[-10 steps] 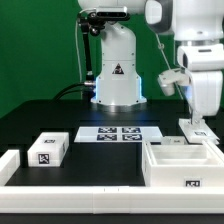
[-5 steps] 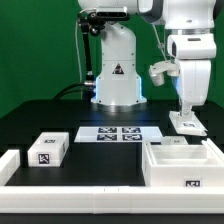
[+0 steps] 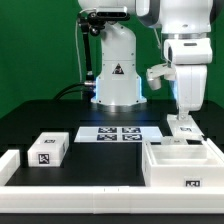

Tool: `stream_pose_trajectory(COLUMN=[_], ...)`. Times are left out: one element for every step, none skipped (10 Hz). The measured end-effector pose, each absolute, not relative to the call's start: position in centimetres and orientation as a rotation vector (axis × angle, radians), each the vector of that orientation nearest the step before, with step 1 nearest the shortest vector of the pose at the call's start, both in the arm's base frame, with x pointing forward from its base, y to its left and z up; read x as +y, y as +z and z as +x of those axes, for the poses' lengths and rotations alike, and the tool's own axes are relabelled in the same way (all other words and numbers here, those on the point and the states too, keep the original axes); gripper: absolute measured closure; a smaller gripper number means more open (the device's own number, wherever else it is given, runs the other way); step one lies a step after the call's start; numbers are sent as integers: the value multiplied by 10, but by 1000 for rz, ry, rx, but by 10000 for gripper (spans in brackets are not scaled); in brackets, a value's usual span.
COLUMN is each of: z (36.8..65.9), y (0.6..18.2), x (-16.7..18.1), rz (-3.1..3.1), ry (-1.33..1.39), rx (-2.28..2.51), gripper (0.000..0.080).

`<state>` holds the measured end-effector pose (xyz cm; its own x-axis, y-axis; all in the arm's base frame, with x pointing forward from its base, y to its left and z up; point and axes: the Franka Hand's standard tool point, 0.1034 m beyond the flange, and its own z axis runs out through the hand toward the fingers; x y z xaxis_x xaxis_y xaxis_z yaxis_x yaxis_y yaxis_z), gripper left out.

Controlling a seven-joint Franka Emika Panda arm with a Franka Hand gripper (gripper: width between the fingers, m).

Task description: Assemble cabinet

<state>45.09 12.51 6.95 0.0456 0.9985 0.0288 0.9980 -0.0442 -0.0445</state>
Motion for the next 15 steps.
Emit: stream_pose_trajectory(z=[452, 454, 456, 457, 458, 457, 457, 457, 457, 458, 462, 468, 473, 477, 477], y=[69, 68, 67, 66, 66, 66, 66, 66, 66, 66, 68, 70, 71, 71, 70], x=[125, 125, 125, 125, 124, 124, 124, 124, 124, 124, 123, 124, 124, 123, 120], rz=[-2233, -2235, -2235, -2236, -2238, -2240, -2240, -2240, -2240, -2239, -2236, -2233, -2227, -2203, -2196], ry=[14, 11, 11, 10, 8, 10, 10, 10, 10, 10, 2, -10, -19, -28, -27], rx=[-2133, -2130, -2126, -2125, -2123, -2121, -2120, -2120, -2120, -2122, -2129, -2138, -2146, -2172, -2176], gripper=[738, 738, 738, 738, 738, 738, 738, 738, 738, 738, 738, 738, 738, 738, 738])
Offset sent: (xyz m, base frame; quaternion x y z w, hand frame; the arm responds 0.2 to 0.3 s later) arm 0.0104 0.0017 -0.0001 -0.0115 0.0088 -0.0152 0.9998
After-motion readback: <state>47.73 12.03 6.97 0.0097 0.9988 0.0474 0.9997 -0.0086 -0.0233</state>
